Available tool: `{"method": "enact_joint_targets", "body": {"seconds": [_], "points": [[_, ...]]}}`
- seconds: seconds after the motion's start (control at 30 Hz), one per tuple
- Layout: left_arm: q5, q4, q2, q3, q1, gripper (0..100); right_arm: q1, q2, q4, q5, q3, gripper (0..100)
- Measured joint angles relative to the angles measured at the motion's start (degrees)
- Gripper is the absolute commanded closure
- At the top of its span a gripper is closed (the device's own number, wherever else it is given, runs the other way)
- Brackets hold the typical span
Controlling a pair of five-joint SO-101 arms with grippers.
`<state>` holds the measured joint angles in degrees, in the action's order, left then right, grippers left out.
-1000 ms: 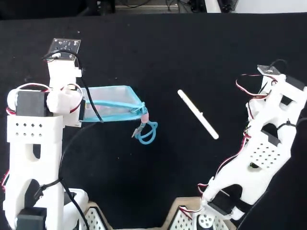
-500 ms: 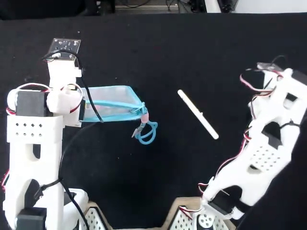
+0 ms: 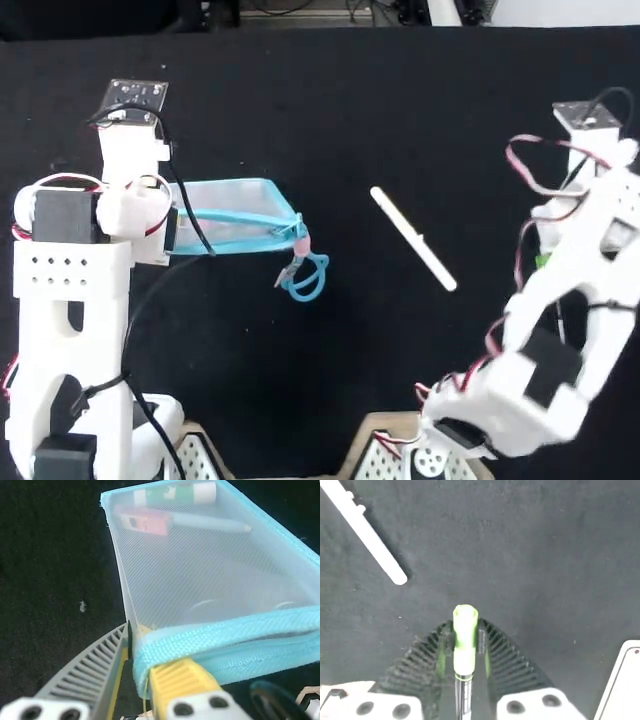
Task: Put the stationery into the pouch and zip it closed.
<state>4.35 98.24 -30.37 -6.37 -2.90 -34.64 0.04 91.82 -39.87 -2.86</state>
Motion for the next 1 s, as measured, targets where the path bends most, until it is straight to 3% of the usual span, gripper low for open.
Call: {"method": "enact_joint_targets", "body": {"seconds": [0.17,0.4,0.7,1.0], "points": [[0.0,0.0,-0.09,-0.44,0.0,97,4.84,-15.74,-6.15,2.99,12.48,98.8],[0.0,0.0,-0.09,-0.44,0.0,97,17.93,-42.2,-13.01,14.15,26.55,98.8],[0.0,0.0,-0.09,-0.44,0.0,97,43.6,-77.89,-20.4,31.3,34.02,98.7],[0.0,0.0,-0.09,-0.44,0.0,97,68.13,-93.1,-41.49,34.37,44.75,98.7]]}}
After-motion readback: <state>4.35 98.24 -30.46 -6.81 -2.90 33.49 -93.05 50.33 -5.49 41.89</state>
